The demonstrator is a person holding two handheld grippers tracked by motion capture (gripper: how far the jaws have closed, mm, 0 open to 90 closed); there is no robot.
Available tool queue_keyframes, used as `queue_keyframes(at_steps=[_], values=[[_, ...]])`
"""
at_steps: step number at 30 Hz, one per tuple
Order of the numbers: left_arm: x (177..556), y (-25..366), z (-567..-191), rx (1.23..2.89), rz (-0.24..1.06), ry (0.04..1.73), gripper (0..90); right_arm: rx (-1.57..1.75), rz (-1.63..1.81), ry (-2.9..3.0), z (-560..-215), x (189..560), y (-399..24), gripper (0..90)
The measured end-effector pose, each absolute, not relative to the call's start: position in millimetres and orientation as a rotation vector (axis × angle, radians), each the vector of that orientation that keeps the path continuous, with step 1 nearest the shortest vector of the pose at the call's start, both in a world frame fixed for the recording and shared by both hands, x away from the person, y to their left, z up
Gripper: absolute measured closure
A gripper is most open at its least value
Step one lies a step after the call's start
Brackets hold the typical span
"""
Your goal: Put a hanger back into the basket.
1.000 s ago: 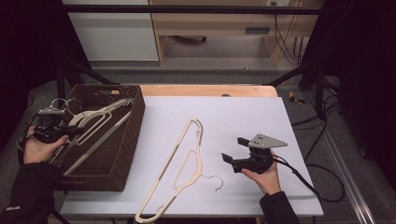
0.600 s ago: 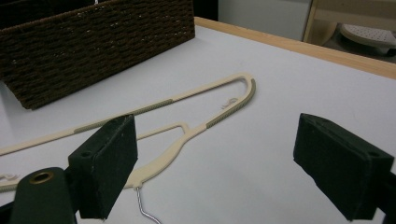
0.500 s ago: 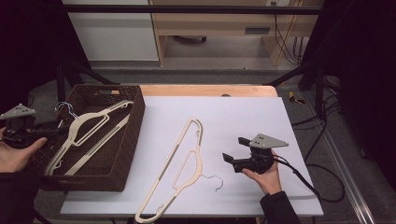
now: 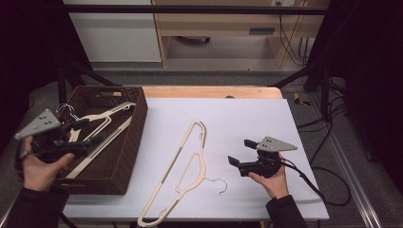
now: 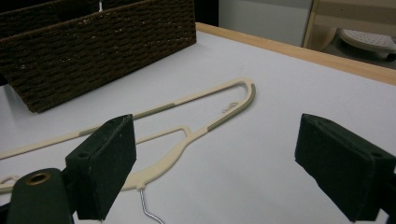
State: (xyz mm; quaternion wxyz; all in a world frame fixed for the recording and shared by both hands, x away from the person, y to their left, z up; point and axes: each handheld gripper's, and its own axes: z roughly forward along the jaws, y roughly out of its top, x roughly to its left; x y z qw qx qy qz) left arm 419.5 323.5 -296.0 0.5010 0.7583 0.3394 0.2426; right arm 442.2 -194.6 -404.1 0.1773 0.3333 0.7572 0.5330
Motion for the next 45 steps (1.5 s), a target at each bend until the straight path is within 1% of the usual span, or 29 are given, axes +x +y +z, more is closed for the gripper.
queue_keyframes(at_steps=[1,2,3,4,7,11,12,15,23,30,31,36,45], values=[[420,324,-296,1.833,0.586,0.820,21.6,0.943,1.508,2.143,-404,442,-195,12.4],[417,315,-299,1.835,0.580,0.803,21.6,0.942,1.508,2.139,-404,442,-195,12.2],[416,308,-302,1.841,0.576,0.789,16.9,0.935,1.512,2.139,-403,441,-196,12.1],[414,300,-305,1.837,0.567,0.782,16.9,0.935,1.512,2.139,-403,441,-196,12.1],[408,274,-318,1.842,0.554,0.753,11.7,0.943,1.521,2.128,-401,439,-197,11.5],[405,260,-328,1.841,0.537,0.755,9.4,0.935,1.526,2.127,-401,438,-198,11.4],[404,253,-336,1.839,0.510,0.756,9.4,0.937,1.531,2.129,-401,436,-198,11.4],[405,246,-343,1.862,0.494,0.762,8.6,0.932,1.527,2.141,-402,435,-197,11.4],[406,217,-377,1.916,0.440,0.784,8.4,0.938,1.516,2.164,-408,435,-195,11.5],[405,208,-393,1.930,0.415,0.786,9.0,0.937,1.507,2.189,-413,434,-190,11.5],[406,204,-397,1.953,0.394,0.786,9.0,0.935,1.503,2.202,-415,434,-188,11.5],[404,198,-403,1.978,0.378,0.779,9.2,0.932,1.498,2.226,-419,434,-184,11.5],[404,192,-419,2.021,0.345,0.767,9.5,0.903,1.455,2.287,-427,434,-171,14.3]])
